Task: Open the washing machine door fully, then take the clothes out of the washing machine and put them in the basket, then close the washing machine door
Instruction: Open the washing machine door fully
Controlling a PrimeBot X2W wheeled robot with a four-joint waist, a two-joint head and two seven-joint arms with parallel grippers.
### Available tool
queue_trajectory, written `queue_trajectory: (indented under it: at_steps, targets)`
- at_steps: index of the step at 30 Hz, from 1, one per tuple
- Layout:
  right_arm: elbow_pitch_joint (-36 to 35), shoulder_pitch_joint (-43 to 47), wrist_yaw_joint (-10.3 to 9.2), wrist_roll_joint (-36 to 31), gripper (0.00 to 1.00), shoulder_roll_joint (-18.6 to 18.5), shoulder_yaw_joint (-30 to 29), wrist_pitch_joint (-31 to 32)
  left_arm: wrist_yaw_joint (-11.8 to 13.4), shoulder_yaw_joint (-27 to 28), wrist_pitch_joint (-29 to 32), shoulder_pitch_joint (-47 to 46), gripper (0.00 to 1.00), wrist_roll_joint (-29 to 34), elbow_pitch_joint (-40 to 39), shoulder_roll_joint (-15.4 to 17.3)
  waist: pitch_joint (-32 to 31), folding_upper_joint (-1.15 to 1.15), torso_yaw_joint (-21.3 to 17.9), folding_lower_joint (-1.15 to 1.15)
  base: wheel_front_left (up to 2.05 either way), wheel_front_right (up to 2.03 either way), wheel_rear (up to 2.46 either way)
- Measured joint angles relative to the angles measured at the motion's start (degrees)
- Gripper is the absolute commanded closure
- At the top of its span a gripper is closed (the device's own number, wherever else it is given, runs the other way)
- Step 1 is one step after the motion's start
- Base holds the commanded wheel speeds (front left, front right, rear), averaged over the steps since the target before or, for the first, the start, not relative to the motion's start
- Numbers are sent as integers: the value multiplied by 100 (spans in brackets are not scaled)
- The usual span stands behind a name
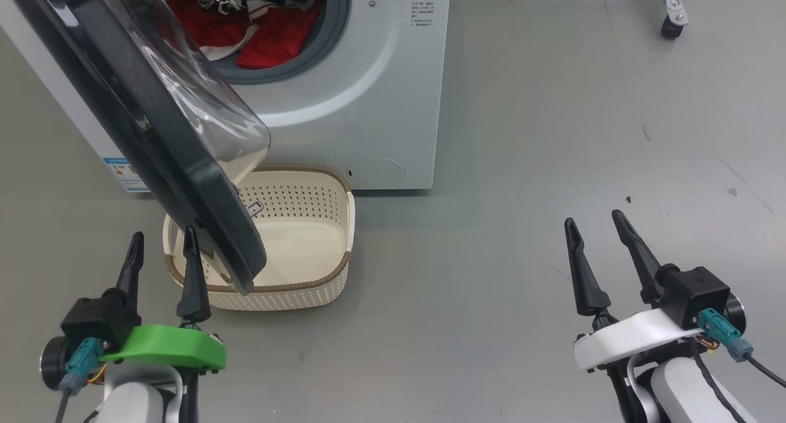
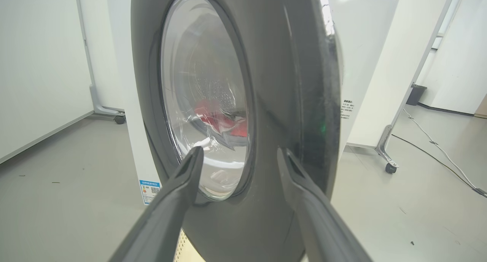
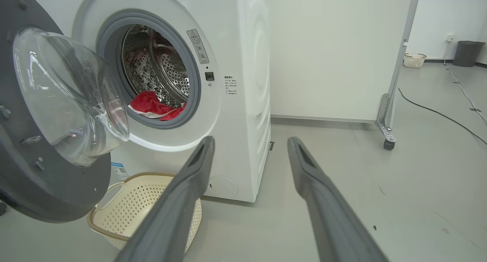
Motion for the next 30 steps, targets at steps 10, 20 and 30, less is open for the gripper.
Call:
queue_trajectory:
  at_steps: [10,20,30]
  targets:
    - [-43,160,78,-158,0,88,-138,0,-31,12,0,18,0,1,19,-10,-44,0,10,0,0,0,0]
    - [-42,315,213,-255,0,196,-270,0,-40,9,0,119,0,87,65,-16,-112,0,33,0,0,0,0]
    - [-46,426,313,-402,0,274,-387,0,-57,-9,1,152,0,94,135,-21,-138,0,52,0,0,0,0]
